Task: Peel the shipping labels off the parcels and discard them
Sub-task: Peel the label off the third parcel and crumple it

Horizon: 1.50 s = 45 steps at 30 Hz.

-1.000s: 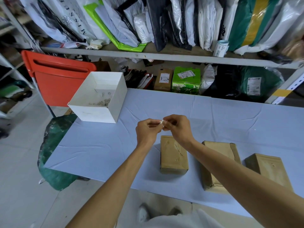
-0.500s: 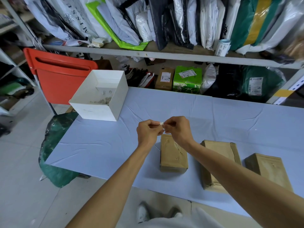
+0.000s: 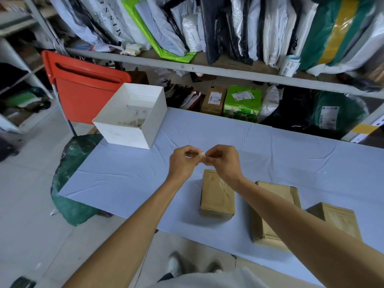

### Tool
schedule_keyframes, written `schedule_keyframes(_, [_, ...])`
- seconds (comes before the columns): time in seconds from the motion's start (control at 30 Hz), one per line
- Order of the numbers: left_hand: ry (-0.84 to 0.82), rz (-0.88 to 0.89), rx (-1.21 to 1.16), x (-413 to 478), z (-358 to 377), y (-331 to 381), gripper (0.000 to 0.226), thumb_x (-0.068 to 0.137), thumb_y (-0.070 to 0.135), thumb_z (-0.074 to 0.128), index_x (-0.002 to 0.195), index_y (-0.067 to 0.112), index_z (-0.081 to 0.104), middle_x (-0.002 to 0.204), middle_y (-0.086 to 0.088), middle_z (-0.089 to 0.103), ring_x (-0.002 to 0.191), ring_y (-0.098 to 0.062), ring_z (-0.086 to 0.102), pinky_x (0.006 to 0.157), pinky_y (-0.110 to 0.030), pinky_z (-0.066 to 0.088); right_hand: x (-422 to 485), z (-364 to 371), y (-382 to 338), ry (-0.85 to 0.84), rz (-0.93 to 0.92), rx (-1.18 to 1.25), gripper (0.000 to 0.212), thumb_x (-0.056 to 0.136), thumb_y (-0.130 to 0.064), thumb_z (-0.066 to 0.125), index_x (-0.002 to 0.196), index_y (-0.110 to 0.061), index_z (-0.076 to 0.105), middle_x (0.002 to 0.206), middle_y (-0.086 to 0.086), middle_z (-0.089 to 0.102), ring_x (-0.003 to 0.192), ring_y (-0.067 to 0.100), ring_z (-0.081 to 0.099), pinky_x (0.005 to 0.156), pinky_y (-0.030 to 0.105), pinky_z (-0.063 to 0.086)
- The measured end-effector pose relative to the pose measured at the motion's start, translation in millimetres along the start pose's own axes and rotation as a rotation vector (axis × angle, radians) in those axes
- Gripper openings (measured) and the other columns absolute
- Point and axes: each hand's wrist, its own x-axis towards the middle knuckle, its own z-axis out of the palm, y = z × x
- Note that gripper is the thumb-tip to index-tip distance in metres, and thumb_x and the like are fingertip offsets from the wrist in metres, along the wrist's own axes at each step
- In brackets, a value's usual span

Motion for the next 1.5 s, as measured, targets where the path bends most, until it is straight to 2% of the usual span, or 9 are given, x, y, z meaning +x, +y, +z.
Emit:
schedule_keyframes(0.1, [0.003,0.006,0.032,-1,-8,1,0.007,0.081,0.017,0.074,0.087,0.013,0.073,0.086,0.001,0.072,0.084,-0.015,0.068,0.079,-0.031,0.059,2,3,-1,-0.026,0.073,0.132,0.017,0.073,-0.004,0.08,0.083,-0.003,0.067,0.069,0.011,0.073,0.066,0.023,0.073,0.071,0.044,0.061])
schedule_keyframes(0.23, [0.046,-0.018,-0.008,-3,-21,0,0.01,0.082,0.018,0.073,0.09,0.012,0.07,0.091,0.001,0.07,0.087,-0.016,0.069,0.08,-0.035,0.06,8,17,-8,-0.117,-0.018,0.051,0.005,0.074,-0.015,0.078,0.076,-0.012,0.075,0.069,0.0,0.073,0.069,0.014,0.072,0.071,0.037,0.061])
schedule_keyframes(0.43, [0.145,-0.041,-0.018,8,-49,-5,0.016,0.08,0.016,0.073,0.094,0.016,0.067,0.102,0.002,0.063,0.099,-0.02,0.065,0.086,-0.038,0.057,27,52,-25,-0.086,0.016,0.07,0.006,0.071,-0.006,0.08,0.075,-0.005,0.074,0.066,0.008,0.072,0.064,0.021,0.071,0.067,0.036,0.06])
schedule_keyframes(0.67, [0.161,-0.091,0.129,58,-116,-19,0.029,0.078,0.013,0.071,0.104,0.022,0.065,0.107,0.003,0.065,0.088,-0.008,0.06,0.059,-0.001,0.042,69,108,-51,-0.04,0.017,-0.121,0.011,0.07,0.001,0.076,0.068,-0.007,0.07,0.063,0.001,0.066,0.055,0.007,0.06,0.047,0.009,0.043])
schedule_keyframes(0.9, [0.101,-0.014,0.483,127,-191,-27,0.025,0.078,0.012,0.065,0.103,0.012,0.067,0.108,-0.003,0.066,0.094,-0.02,0.064,0.082,-0.029,0.051,145,179,-89,-0.096,-0.037,-0.252,0.011,0.071,0.005,0.074,0.076,-0.004,0.069,0.072,0.003,0.069,0.069,0.016,0.066,0.066,0.027,0.056])
schedule_keyframes(1.1, [0.099,0.032,0.635,191,-239,-33,0.023,0.081,0.013,0.063,0.104,0.01,0.066,0.109,-0.006,0.066,0.095,-0.022,0.064,0.082,-0.03,0.05,212,235,-112,-0.098,-0.123,-0.287,0.014,0.073,0.007,0.064,0.079,-0.003,0.072,0.08,0.006,0.073,0.073,0.012,0.066,0.057,0.001,0.041])
schedule_keyframes(1.23, [0.08,0.022,0.677,221,-257,-33,0.024,0.083,0.016,0.063,0.106,0.013,0.065,0.11,-0.005,0.065,0.099,-0.021,0.062,0.082,-0.03,0.05,242,256,-120,-0.221,-0.17,-0.42,0.012,0.079,0.003,0.061,0.078,0.006,0.072,0.083,0.017,0.073,0.082,0.028,0.068,0.073,0.03,0.053])
schedule_keyframes(1.33, [0.075,0.031,0.677,236,-265,-31,0.023,0.083,0.016,0.062,0.106,0.015,0.065,0.112,-0.004,0.064,0.099,-0.022,0.062,0.085,-0.038,0.053,256,261,-124,-0.243,-0.149,-0.46,0.008,0.075,0.002,0.063,0.069,0.0,0.068,0.073,0.01,0.069,0.082,0.029,0.065,0.076,0.038,0.054])
schedule_keyframes(1.5, [0.071,0.05,0.674,252,-269,-26,0.021,0.084,0.014,0.061,0.104,0.015,0.066,0.11,-0.004,0.064,0.097,-0.02,0.061,0.082,-0.031,0.051,261,267,-132,-0.249,-0.111,-0.498,0.016,0.07,0.0,0.064,0.079,-0.009,0.054,0.082,0.007,0.062,0.084,0.027,0.059,0.074,0.043,0.052])
